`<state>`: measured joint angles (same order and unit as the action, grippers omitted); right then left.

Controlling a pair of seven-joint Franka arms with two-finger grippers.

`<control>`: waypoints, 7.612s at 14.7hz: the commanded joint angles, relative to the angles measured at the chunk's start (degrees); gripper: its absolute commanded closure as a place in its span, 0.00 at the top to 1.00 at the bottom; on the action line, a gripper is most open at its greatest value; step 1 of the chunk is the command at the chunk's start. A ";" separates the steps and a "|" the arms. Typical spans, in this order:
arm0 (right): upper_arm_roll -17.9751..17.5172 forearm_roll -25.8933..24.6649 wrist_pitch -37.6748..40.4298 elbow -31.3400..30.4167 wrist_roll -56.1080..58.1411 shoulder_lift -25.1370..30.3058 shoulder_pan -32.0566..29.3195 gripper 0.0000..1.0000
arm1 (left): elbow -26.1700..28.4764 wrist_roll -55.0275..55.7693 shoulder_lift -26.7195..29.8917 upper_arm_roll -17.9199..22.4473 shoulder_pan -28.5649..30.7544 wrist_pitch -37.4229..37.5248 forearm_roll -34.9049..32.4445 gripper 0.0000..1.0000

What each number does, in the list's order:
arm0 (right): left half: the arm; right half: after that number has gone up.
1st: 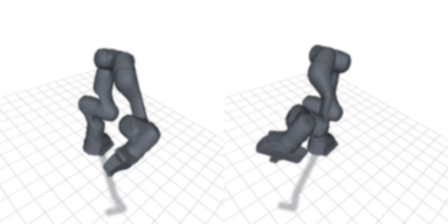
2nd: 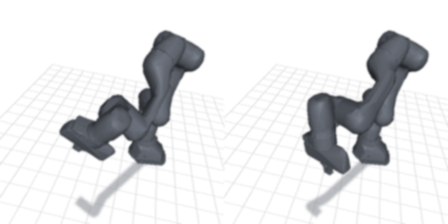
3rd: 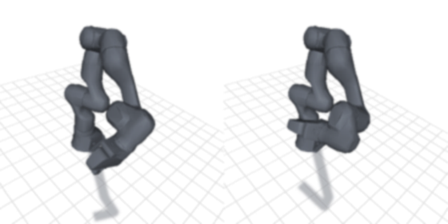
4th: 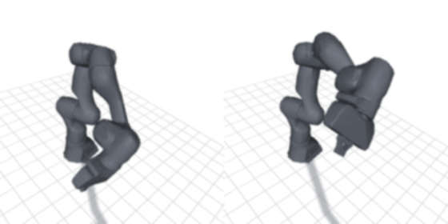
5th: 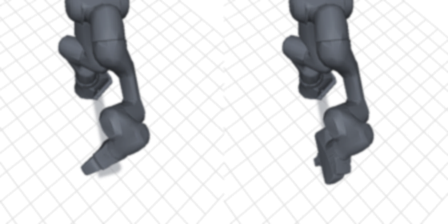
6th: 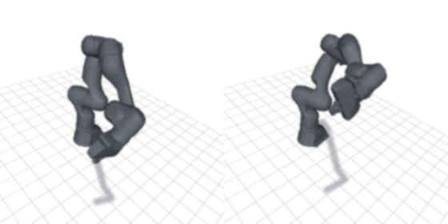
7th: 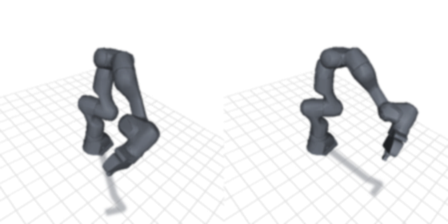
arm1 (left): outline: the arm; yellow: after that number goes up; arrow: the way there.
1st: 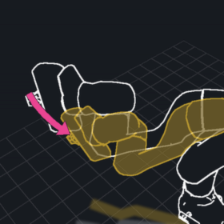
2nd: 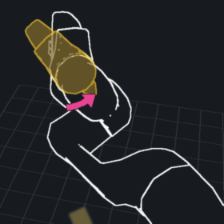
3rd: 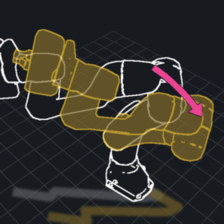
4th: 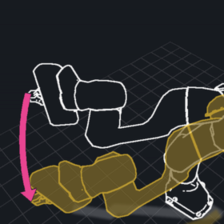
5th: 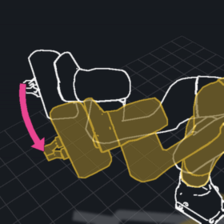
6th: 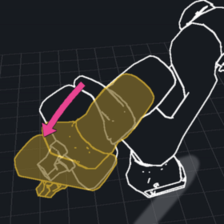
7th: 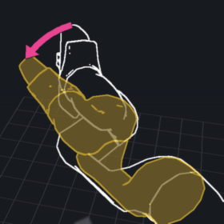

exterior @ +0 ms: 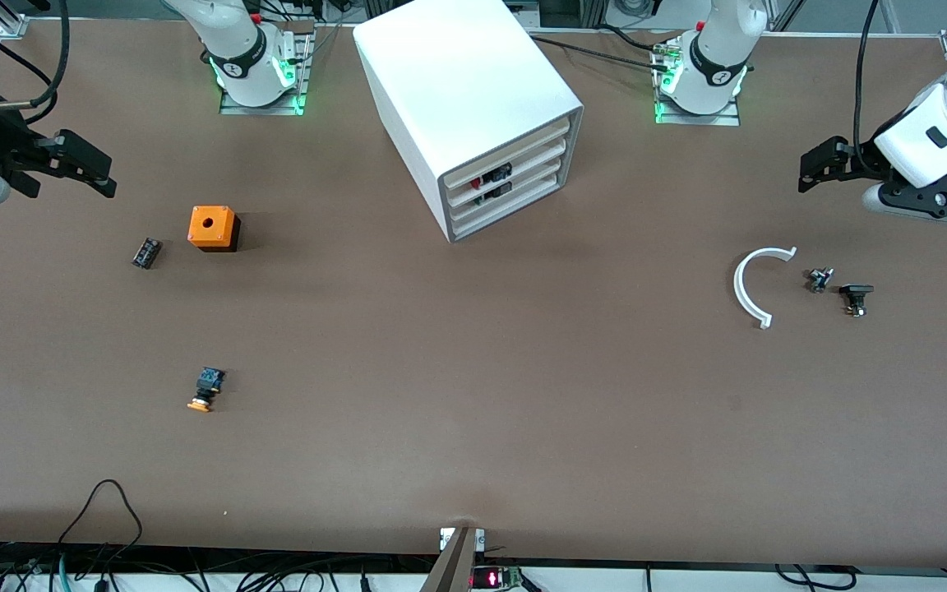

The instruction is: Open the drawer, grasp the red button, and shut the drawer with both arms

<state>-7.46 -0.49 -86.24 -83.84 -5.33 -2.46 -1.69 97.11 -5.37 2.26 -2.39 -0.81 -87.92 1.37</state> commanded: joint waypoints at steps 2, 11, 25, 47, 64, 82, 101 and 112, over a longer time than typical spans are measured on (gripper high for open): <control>-0.09 -0.74 1.68 2.10 -0.03 -0.96 0.20 1.00 | -1.57 -0.43 -0.68 0.28 -0.24 1.17 0.57 1.00; 0.08 -0.83 -0.85 -0.89 -0.12 -3.32 -0.15 1.00 | -1.57 -0.78 -0.76 0.02 -0.68 3.89 0.83 1.00; 0.08 -0.48 -19.31 -1.50 0.32 -20.46 -0.15 1.00 | 0.35 -6.85 -8.23 -6.14 -0.24 9.28 22.87 0.99; 0.08 -0.74 -32.33 1.74 -0.55 -35.94 13.55 1.00 | 37.97 -58.08 -20.10 -15.01 -0.86 -19.04 77.38 0.75; 0.52 -4.34 -37.61 12.11 -41.21 -42.45 27.53 1.00 | 37.37 -63.46 -25.72 -19.06 0.89 -19.04 80.03 0.00; 1.67 -4.08 -25.65 28.73 -84.57 -45.61 40.79 1.00 | 16.88 -41.75 -31.00 -18.79 12.58 -14.12 55.59 1.00; 0.87 -3.91 -33.03 28.30 -102.51 -48.77 50.91 1.00 | -13.95 -8.00 -28.19 -19.23 13.29 5.83 19.68 1.00; 0.87 -4.35 -33.30 26.36 -101.89 -49.13 51.35 0.37 | -27.23 -9.14 -25.02 -19.32 7.14 8.99 -9.98 1.00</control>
<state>-6.55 -4.32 -119.35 -57.54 -106.79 -51.61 49.49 73.12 -14.22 -22.58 -22.19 6.92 -80.64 -6.24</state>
